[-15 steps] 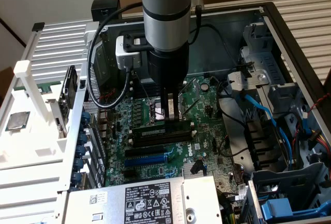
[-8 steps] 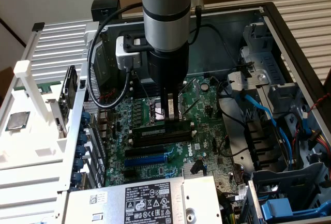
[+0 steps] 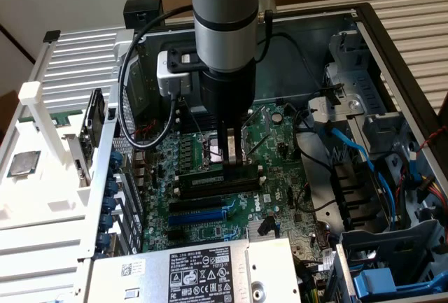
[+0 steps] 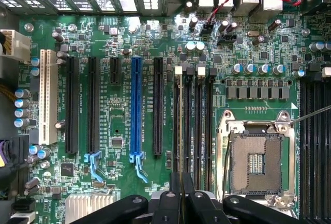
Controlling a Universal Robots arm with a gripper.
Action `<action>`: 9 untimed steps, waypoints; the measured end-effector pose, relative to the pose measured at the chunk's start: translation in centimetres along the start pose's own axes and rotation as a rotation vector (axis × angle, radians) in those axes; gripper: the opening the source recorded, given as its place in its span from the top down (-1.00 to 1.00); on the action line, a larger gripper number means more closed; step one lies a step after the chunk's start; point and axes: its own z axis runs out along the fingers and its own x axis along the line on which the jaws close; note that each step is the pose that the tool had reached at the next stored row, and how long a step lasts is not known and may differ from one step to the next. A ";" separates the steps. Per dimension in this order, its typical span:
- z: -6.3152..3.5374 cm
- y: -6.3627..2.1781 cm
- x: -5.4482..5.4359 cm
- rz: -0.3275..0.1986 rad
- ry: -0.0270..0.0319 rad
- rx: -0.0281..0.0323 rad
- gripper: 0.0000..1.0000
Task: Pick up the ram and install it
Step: 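Insert the ram into the slot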
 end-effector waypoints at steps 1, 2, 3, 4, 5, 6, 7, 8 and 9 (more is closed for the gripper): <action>0.01 0.00 0.0 0.000 0.0000 0.0000 0.76; 0.03 0.00 0.0 0.000 0.0000 0.0000 0.76; 0.04 0.00 0.0 0.000 0.0000 0.0000 0.76; 0.05 0.00 0.0 0.000 0.0000 0.0000 0.76; 0.06 0.00 0.0 0.000 -0.0001 0.0001 0.76; 0.06 0.00 0.0 0.000 -0.0002 0.0001 0.76; 0.07 0.00 0.1 0.000 -0.0001 0.0001 0.76; 0.08 0.00 0.1 0.000 0.0000 0.0000 0.76; 0.11 0.00 0.1 0.000 0.0001 0.0000 0.76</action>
